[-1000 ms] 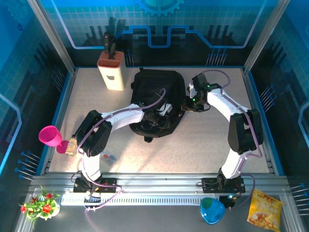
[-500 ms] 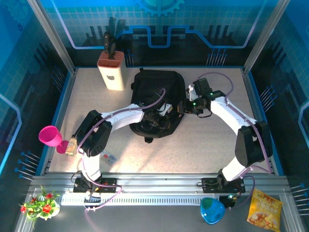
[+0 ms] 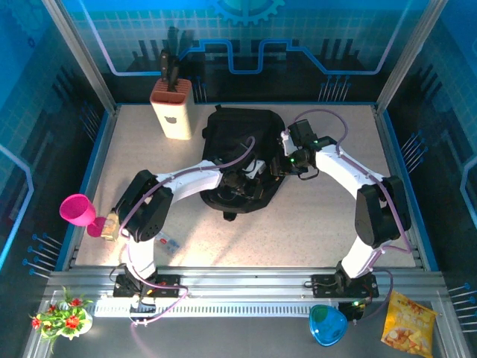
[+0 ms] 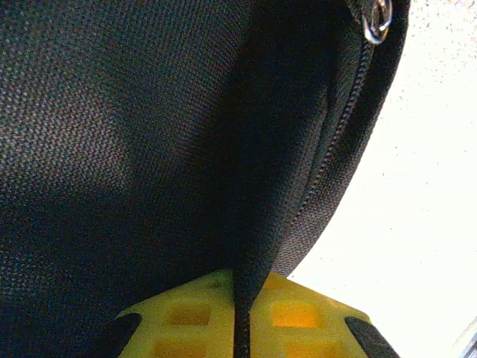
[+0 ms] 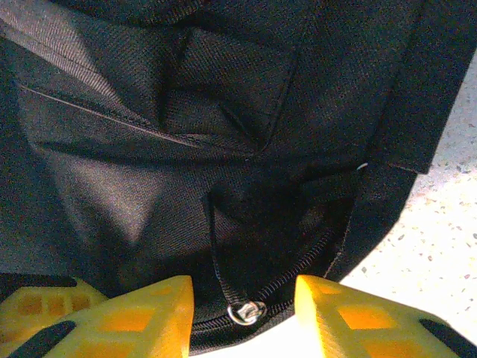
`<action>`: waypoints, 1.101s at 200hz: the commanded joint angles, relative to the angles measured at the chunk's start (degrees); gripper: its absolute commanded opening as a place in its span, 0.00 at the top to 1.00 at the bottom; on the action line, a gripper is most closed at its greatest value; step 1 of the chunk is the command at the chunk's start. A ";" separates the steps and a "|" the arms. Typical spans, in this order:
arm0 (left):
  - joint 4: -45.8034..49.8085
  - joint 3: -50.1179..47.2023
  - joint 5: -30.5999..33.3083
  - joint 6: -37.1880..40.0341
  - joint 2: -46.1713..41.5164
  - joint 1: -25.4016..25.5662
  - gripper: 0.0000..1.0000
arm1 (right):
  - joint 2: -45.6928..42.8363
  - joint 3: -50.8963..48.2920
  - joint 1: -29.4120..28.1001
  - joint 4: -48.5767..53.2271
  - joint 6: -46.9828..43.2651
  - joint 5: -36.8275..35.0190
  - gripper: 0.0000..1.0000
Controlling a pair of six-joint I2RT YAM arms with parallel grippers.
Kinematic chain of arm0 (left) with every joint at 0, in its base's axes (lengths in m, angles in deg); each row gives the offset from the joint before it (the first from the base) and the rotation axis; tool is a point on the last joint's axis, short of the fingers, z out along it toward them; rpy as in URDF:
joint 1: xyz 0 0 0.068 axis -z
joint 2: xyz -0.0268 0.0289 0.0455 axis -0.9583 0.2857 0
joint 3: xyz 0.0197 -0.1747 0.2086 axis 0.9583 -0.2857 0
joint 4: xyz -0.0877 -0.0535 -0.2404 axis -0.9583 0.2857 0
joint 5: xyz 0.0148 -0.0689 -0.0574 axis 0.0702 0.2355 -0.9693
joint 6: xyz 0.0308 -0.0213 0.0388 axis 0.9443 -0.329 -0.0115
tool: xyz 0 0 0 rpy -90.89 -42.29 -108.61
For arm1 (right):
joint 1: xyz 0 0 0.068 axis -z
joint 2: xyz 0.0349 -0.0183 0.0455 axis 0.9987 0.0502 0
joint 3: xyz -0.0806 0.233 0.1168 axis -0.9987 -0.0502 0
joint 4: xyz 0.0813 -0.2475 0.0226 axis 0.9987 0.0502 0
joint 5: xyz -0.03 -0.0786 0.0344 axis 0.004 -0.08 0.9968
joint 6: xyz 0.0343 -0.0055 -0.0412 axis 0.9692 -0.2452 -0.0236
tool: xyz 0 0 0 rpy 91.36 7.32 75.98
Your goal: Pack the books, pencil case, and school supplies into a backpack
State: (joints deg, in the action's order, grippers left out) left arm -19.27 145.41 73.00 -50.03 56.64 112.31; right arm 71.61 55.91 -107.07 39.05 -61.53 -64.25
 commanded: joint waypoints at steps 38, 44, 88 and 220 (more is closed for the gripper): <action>0.41 -1.83 -2.40 -1.60 -1.84 0.61 0.90 | 3.50 1.81 -1.89 1.28 -4.48 2.03 0.62; -0.17 -2.21 -2.40 -1.81 -2.12 0.63 0.91 | 4.17 2.08 -1.94 1.58 -4.60 1.48 0.62; -2.70 -3.76 -3.36 -2.82 -2.91 0.57 0.91 | 7.18 2.56 -2.46 2.23 -5.12 -1.43 0.64; -0.91 -6.67 -5.54 -3.36 -4.80 1.77 0.94 | 5.42 3.80 0.19 -1.55 8.87 -25.41 1.00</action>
State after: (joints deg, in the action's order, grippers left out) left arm -24.93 140.62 70.95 -51.84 54.63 112.49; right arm 79.00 58.49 -109.71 39.31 -58.21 -78.70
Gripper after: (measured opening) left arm 0.071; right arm 0.064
